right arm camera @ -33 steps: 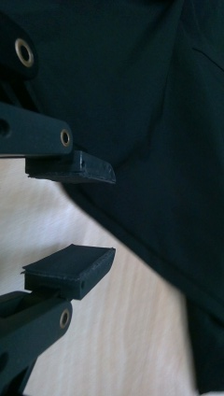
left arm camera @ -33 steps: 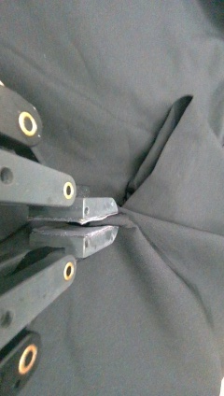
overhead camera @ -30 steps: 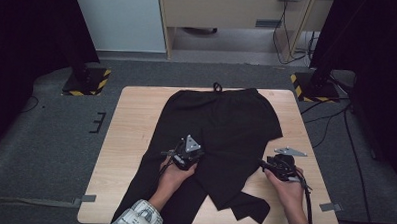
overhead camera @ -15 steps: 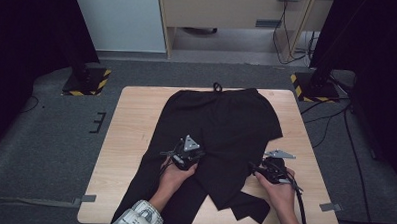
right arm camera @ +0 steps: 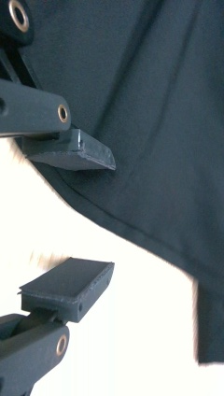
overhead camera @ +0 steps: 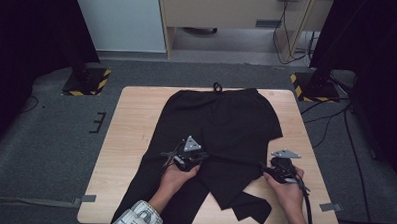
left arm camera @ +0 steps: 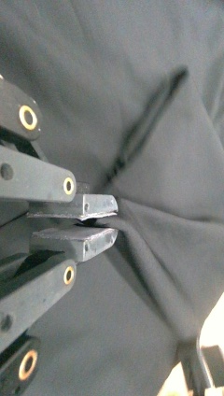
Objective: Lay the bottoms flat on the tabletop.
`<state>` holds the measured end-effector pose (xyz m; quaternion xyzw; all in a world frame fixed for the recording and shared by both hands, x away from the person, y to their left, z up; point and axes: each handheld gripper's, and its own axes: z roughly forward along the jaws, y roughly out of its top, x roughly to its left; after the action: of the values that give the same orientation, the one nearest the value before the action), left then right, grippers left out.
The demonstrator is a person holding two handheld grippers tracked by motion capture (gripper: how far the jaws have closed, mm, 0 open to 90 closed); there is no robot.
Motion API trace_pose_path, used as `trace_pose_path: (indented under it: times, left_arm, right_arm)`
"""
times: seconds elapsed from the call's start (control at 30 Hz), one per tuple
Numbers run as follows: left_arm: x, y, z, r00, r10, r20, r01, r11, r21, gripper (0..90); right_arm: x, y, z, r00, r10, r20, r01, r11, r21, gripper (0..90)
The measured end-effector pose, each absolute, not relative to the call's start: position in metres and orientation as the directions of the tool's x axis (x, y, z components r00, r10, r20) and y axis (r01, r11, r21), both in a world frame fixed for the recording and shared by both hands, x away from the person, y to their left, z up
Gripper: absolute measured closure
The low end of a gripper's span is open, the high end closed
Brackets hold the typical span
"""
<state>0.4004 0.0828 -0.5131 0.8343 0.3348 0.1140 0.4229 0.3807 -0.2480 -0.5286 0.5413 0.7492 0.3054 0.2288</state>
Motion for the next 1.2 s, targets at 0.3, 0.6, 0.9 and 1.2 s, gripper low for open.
trace_pose_path:
  times: [0.3,0.6,0.9,1.2]
  left_arm:
    - [0.397,0.064,-0.522,0.765,0.641,-0.064,0.452,-0.463,0.762,70.2]
    - [0.399,0.063,-0.515,0.747,0.660,-0.079,0.429,-0.388,0.815,53.6]
    - [0.404,0.040,-0.523,0.791,0.610,-0.049,0.412,-0.472,0.779,57.7]
    - [0.401,0.035,-0.527,0.797,0.604,-0.030,0.413,-0.508,0.756,71.1]
  right_arm:
    - [0.395,-0.281,-0.526,-0.258,0.965,-0.039,0.692,0.213,0.690,44.0]
    - [0.383,-0.288,-0.518,-0.270,0.960,0.073,0.684,0.138,0.717,42.5]
    - [0.379,-0.269,-0.528,-0.343,0.938,0.055,0.679,0.207,0.705,40.0]
    - [0.374,-0.266,-0.529,-0.379,0.925,0.006,0.658,0.265,0.705,42.3]
